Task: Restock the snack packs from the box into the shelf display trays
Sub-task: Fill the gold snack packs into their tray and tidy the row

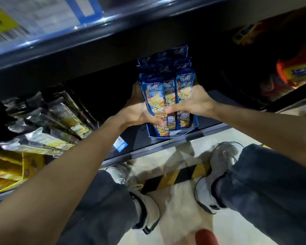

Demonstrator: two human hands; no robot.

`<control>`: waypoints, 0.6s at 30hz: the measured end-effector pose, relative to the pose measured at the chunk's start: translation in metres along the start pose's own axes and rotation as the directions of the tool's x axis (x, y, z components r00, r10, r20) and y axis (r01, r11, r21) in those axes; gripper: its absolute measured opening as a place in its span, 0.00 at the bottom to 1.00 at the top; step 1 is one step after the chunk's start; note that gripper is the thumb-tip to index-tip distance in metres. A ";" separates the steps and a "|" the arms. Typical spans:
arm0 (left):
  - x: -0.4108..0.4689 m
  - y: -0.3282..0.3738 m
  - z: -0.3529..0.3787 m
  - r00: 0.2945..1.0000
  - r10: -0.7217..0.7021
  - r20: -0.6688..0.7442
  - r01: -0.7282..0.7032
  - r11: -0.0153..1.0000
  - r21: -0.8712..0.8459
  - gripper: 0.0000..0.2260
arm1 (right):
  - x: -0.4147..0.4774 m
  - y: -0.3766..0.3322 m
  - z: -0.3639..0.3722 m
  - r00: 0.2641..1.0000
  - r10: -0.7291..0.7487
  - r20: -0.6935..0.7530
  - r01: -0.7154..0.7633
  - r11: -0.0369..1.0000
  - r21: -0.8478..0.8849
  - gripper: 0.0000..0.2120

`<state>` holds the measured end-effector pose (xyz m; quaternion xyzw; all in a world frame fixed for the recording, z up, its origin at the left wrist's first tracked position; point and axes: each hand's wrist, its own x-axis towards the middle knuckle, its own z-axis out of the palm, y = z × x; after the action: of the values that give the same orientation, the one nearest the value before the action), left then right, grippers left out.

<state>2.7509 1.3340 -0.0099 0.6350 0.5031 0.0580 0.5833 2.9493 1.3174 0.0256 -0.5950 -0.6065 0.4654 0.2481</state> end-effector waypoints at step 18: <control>-0.007 -0.003 0.046 0.892 0.030 -0.452 0.059 0.982 0.182 0.47 | -0.002 0.027 -0.017 0.970 0.215 0.111 -0.191 0.962 -0.198 0.55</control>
<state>2.7766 1.2969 -0.0229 0.6532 0.6328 0.1513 0.3872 2.9773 1.3165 0.0105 -0.6426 -0.5979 0.4682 0.1019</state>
